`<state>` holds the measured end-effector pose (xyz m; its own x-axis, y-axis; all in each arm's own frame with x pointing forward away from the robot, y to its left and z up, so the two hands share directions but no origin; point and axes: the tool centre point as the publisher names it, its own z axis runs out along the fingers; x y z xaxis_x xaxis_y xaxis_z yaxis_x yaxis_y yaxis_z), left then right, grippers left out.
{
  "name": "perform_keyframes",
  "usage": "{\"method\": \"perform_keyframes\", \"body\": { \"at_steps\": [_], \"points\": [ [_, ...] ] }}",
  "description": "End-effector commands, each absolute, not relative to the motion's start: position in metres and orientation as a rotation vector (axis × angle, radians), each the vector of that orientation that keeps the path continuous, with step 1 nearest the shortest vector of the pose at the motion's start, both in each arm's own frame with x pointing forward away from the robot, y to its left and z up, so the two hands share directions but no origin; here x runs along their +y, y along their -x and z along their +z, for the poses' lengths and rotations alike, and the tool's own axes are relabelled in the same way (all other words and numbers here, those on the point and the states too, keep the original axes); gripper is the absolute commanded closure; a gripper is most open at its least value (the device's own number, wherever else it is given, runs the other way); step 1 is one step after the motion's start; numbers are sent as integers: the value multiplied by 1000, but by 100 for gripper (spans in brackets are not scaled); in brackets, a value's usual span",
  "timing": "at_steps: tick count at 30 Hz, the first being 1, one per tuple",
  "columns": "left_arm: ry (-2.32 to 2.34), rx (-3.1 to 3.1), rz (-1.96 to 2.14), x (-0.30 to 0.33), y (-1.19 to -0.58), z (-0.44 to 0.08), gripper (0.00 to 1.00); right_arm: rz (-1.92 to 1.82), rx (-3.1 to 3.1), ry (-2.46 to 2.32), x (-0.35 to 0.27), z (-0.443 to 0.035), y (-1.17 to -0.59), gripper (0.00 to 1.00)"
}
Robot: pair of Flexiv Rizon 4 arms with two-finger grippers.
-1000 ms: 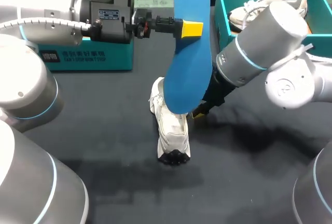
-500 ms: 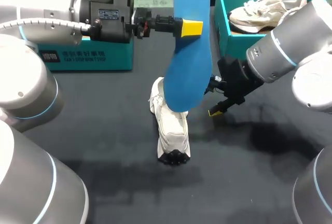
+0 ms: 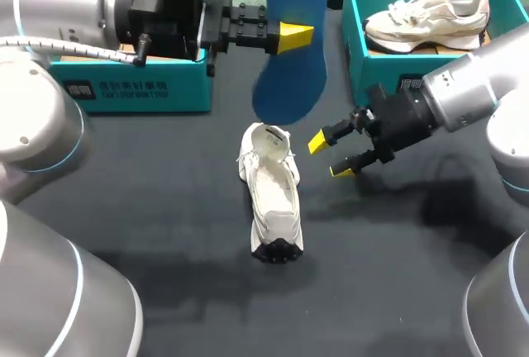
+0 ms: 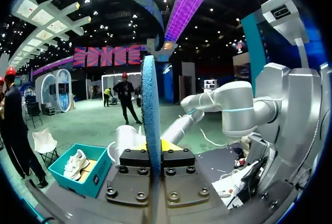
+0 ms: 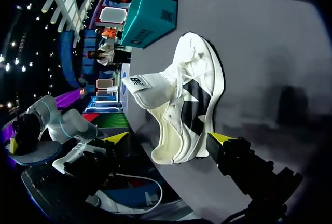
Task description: Take the shoe out of the shoebox, open the shoe tongue, remove and reinsert the insole, then place the shoe into the shoebox
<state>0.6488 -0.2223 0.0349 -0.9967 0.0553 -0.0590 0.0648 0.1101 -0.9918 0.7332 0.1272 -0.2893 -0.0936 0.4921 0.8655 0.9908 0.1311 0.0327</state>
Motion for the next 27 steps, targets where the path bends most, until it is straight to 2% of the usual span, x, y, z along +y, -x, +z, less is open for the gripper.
{"method": "perform_keyframes", "body": {
  "at_steps": [1,12,21,24,27],
  "points": [
    [-299,2395,-1772,-223,-659,36,100,-908,-1612,1396,123,-297,-733,0],
    [-394,2338,-1745,-225,-660,33,100,-909,-1600,1384,123,-292,-735,0],
    [-747,2090,-1517,-224,-665,5,100,-899,-1480,1422,113,-250,-746,0],
    [-842,2023,-1242,-226,-669,-5,100,-939,-1439,1422,114,-238,-752,0],
    [-842,2023,-1242,-226,-669,-5,100,-939,-1439,1422,114,-238,-752,0]
  ]
}}
